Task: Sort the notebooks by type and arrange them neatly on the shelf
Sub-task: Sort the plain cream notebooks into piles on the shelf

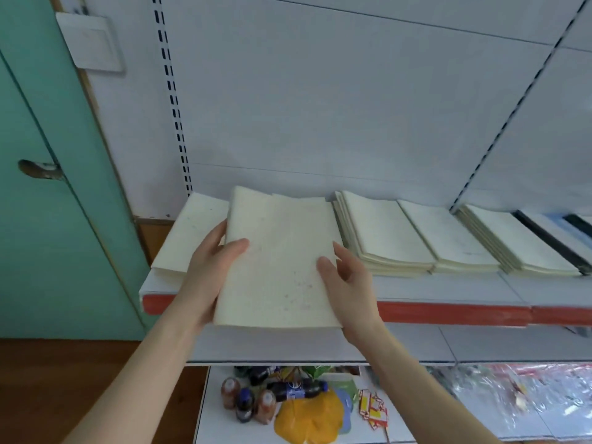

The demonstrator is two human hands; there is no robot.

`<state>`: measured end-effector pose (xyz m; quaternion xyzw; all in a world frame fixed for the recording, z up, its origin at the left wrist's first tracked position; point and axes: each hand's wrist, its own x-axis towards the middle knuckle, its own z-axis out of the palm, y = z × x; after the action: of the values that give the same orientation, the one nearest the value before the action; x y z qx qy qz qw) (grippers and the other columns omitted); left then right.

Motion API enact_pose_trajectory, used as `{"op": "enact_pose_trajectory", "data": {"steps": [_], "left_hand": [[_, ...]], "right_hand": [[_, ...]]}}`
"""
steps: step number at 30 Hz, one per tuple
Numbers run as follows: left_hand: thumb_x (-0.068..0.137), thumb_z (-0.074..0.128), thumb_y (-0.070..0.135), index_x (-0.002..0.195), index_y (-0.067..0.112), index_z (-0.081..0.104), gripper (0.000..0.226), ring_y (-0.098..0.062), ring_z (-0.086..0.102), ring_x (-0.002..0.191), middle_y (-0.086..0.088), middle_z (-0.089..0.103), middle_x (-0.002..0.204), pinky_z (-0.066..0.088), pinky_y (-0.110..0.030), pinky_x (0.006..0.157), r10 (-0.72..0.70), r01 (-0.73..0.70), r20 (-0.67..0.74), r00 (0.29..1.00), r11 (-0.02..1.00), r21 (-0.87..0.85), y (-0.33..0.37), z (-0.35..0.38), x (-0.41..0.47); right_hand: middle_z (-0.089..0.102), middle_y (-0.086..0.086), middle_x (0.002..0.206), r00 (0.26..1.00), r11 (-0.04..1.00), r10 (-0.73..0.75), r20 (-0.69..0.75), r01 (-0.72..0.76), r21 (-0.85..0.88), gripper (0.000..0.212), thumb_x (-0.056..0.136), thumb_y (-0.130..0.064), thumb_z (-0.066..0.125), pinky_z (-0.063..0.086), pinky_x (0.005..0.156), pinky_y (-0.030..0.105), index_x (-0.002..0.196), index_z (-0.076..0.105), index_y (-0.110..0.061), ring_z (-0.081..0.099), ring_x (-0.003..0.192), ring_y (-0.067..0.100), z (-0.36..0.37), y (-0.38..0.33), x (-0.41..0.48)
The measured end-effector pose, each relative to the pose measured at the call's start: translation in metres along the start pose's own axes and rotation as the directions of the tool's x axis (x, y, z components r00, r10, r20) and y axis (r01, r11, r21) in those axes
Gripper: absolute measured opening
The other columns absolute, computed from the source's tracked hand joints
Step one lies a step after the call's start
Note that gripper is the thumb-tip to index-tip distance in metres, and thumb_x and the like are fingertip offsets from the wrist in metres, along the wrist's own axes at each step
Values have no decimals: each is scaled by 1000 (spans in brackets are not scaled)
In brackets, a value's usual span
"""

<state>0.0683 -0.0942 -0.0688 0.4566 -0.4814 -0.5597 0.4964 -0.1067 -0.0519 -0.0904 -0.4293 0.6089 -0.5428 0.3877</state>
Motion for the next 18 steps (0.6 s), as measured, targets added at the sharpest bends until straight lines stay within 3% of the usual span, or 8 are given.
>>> {"op": "enact_pose_trajectory", "data": {"steps": [2,3,5,7,10,13,18], "left_hand": [[88,55,6,99,26,61,24,-10,64,71,0,67,88,53,-24,58,-1,3,-60,998,999,36,3,16,22],[88,56,4,95,24,62,23,-12,64,70,-3,67,89,54,-25,60,-2,5,-70,998,999,44,3,23,34],[87,57,4,92,21,63,18,-20,64,76,-9,66,94,53,-33,70,7,0,-80,997,996,86,-1,34,55],[84,61,6,90,18,63,13,-25,63,82,-11,66,96,52,-37,76,28,-16,-93,995,992,125,-7,43,76],[81,61,7,88,19,62,14,-27,63,85,-7,67,93,52,-40,79,41,-20,-111,993,983,180,-17,56,102],[85,57,3,98,11,60,15,-26,62,86,-8,66,94,49,-34,75,70,-31,-118,990,953,302,-29,64,120],[90,54,12,114,5,54,25,-26,59,98,-11,62,109,44,-31,78,28,15,-80,996,871,490,-45,67,134]], "right_hand": [[59,7,125,999,997,-36,-9,36,-67,71,69,-56,53,48,95,50,130,51,-19,56,116,27,-9,-5,26],[62,6,119,998,993,-56,-16,54,-101,65,73,-50,54,52,90,42,128,53,-16,60,109,22,-13,-8,38],[66,3,98,996,986,-83,-15,80,-147,40,86,-27,54,52,65,21,123,56,-12,62,79,9,-20,-11,64],[61,1,88,996,972,-92,4,90,-215,31,92,-14,49,42,52,14,122,56,-10,53,67,7,-25,-12,88],[58,-1,95,994,951,-107,30,111,-289,31,94,-9,46,42,62,20,125,51,-10,54,79,13,-26,-15,116],[57,2,107,996,917,-68,61,87,-389,31,95,-9,44,41,76,25,126,47,-7,53,92,17,-26,-9,135],[51,13,125,990,818,56,126,27,-574,34,96,-9,43,38,82,25,128,38,-1,50,113,28,-23,7,148]]}}
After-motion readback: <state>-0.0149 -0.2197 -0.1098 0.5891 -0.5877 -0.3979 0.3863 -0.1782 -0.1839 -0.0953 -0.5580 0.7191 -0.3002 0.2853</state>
